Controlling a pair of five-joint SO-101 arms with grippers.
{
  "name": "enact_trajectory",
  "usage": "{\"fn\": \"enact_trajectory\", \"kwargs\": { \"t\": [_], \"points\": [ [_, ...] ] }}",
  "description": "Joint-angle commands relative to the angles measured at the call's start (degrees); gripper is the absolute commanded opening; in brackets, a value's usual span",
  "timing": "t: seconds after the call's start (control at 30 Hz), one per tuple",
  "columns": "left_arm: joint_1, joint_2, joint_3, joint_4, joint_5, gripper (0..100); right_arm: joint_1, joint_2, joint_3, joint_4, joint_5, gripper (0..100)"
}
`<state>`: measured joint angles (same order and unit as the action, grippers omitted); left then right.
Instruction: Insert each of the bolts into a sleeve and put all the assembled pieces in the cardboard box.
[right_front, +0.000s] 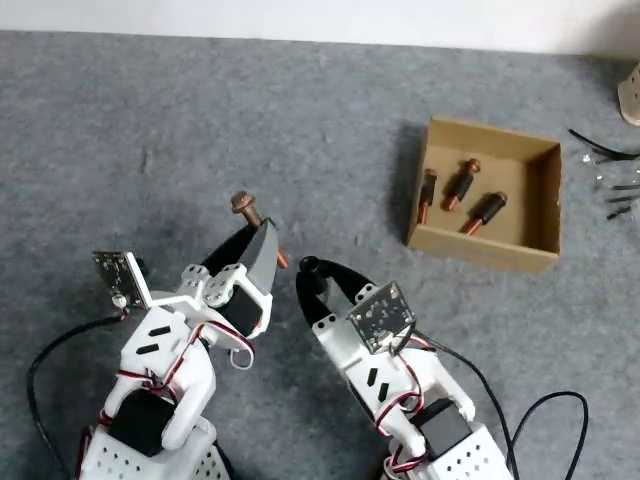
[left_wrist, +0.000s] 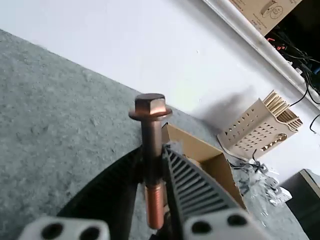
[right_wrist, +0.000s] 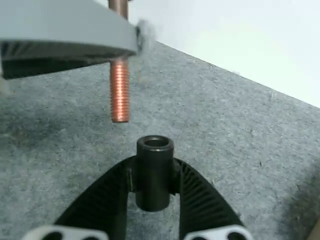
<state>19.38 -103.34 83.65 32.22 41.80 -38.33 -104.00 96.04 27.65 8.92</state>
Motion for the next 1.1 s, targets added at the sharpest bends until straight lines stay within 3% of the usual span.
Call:
{"fn": "enact_trajectory", "kwargs": {
  "t": [0.0,0.1,0.2,0.33,0.67,0.9,1.07],
  "points": [
    [1.01,-1.19,-2.86,-0.26,0.09,1,-0.57,-0.66,8.04,0.31,0.79,0.5],
    [1.1,-1.19,-0.13,-5.01,0.09,1,-0.57,-0.66,8.04,0.31,0.79,0.5],
    [1.71,-1.1,6.64,-14.77,-0.62,1,-0.57,-0.66,8.04,0.31,0.88,0.5],
    [5.14,-1.1,13.49,-24.62,-8.44,1,-0.57,-0.66,7.96,0.31,0.88,0.5],
    [8.22,-1.19,13.23,-24.79,-10.11,1,-0.31,-0.66,7.96,0.4,0.88,0.5],
    [8.84,-1.19,12.35,-14.86,-10.29,1,-0.22,-0.66,7.96,0.4,0.88,0.5],
    [9.27,-1.19,12.44,-14.51,-10.46,1,-0.22,-0.66,7.96,0.4,0.88,0.5]
  ]
}}
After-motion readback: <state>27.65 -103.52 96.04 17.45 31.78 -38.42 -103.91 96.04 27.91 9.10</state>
